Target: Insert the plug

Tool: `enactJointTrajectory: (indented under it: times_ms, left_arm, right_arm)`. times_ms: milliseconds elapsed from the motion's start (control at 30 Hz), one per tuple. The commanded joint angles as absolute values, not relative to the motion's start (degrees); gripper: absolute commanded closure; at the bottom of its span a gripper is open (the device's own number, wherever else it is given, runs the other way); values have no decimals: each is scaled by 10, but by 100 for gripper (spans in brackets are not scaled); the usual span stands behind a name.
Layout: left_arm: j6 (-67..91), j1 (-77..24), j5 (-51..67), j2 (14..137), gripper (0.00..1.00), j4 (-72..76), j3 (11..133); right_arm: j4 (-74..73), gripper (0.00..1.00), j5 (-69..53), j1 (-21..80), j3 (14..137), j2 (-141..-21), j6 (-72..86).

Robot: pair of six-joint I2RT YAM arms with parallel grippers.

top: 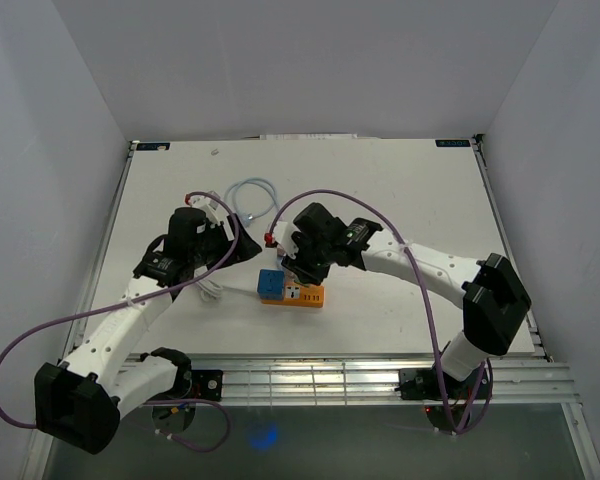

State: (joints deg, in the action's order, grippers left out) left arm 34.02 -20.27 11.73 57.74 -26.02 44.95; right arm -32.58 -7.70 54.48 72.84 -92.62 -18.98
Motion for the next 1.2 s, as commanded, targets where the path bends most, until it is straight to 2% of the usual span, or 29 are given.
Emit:
enactJointTrajectory:
  times_ms: [0,67,200,433,733,1167]
  left_arm:
    - [340,-199,142,580,13,-251,454]
    - [338,-198,142,583,13,-244,454]
    - [328,-198,132,594,13,-240,466]
    - [323,-198,130,633,14,-214,486]
    - [329,-198,127,688,18,-166,500]
    - [326,-198,127,723,33,-123,500]
  right_arm:
    - [-323,92,-5,539,759,-911,-208]
    - [-325,92,28,526,765,-913,-192]
    - [-334,92,-59,443,790,-931,-156]
    - [-332,92,-40,435,842,-975,-161]
    - [-355,92,-76,429,935,-1062,-174]
    - [-387,92,-80,429,994,-1132,-197]
